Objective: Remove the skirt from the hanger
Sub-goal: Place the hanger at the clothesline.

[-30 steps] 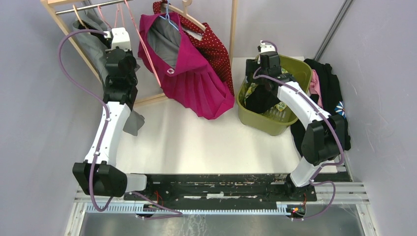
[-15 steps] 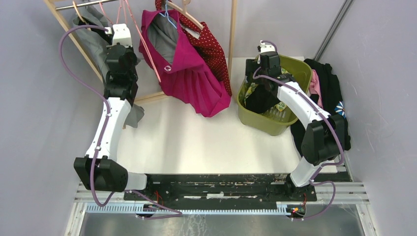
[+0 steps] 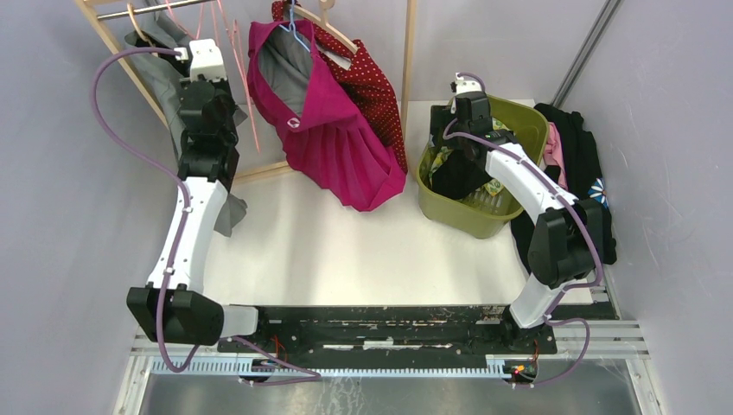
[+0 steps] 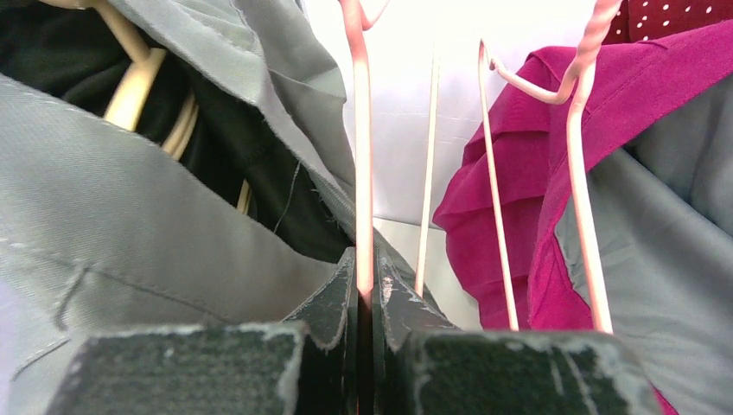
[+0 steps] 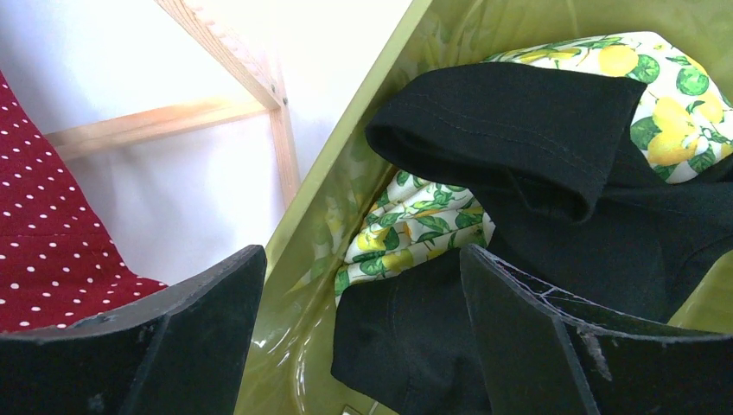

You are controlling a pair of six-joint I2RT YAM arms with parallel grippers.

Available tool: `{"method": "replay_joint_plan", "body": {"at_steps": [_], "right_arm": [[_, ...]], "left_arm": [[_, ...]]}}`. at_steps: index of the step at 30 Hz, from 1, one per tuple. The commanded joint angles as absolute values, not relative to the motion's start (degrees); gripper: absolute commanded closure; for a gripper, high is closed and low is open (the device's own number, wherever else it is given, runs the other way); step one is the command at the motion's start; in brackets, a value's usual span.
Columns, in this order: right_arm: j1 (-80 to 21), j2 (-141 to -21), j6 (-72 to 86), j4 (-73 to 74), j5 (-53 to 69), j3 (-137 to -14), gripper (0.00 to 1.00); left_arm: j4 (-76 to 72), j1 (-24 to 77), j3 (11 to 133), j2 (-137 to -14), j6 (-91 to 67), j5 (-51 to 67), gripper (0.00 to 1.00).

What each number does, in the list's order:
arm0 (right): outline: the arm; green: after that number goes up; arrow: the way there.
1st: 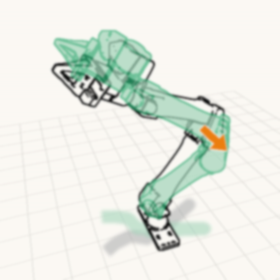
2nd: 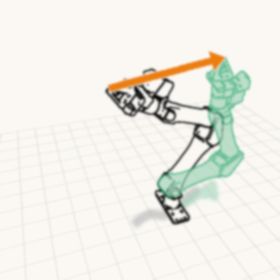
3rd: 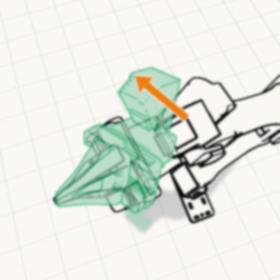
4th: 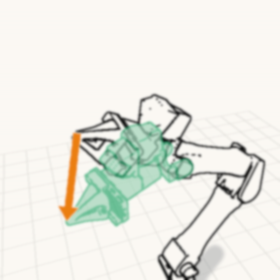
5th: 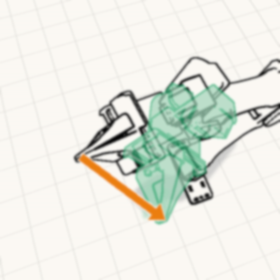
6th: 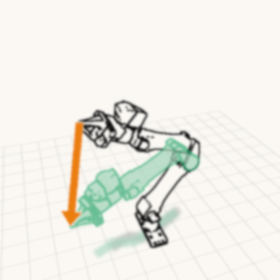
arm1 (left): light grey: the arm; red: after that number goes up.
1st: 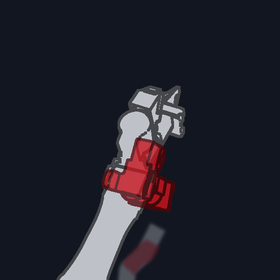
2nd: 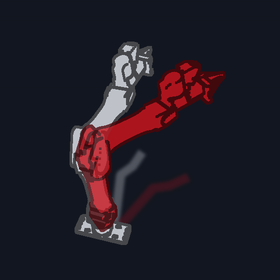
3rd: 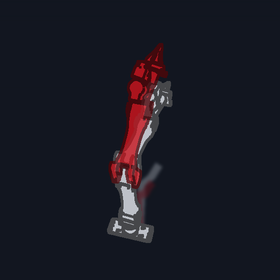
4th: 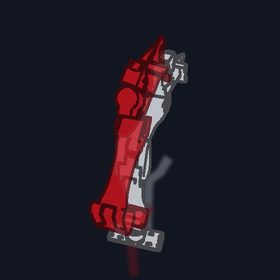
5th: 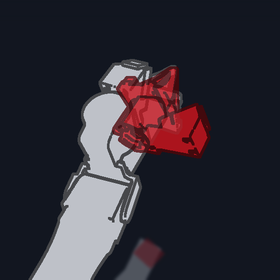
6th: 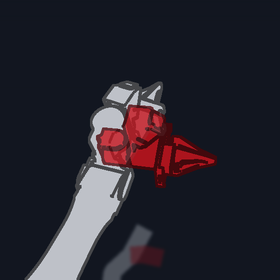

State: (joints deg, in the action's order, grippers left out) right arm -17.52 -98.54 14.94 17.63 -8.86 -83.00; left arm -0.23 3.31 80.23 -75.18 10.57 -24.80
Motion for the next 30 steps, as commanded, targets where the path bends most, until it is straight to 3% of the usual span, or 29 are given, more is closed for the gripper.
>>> {"method": "replay_joint_plan", "body": {"at_steps": [1,12,23,26,30], "right_arm": [[-17.64,-98.41,15.03,14.99,-8.77,-83.18,0.12],[-17.62,-98.17,13.79,15.22,-9.32,-83.15,0.12],[-17.55,-98.32,13.8,15.2,-9.31,-82.62,0.12],[-17.58,-98.07,13.71,15.15,-9.32,-82.17,0.12],[-17.58,-97.75,13.92,14.88,-9.08,-81.82,0.12]], "left_arm": [[-4.22,3.09,82.24,-77.39,10.46,-22.6,0.97],[-6.5,2.98,86.82,-85.03,10.16,-22.14,0.97],[-4.63,1.01,80.73,-84.16,7.39,-22.4,0.96],[-3.92,0.71,80.3,-82.81,7.43,-23.21,0.73],[-3.49,0.7,80.54,-81.19,7.54,-23.26,0.56]]}}
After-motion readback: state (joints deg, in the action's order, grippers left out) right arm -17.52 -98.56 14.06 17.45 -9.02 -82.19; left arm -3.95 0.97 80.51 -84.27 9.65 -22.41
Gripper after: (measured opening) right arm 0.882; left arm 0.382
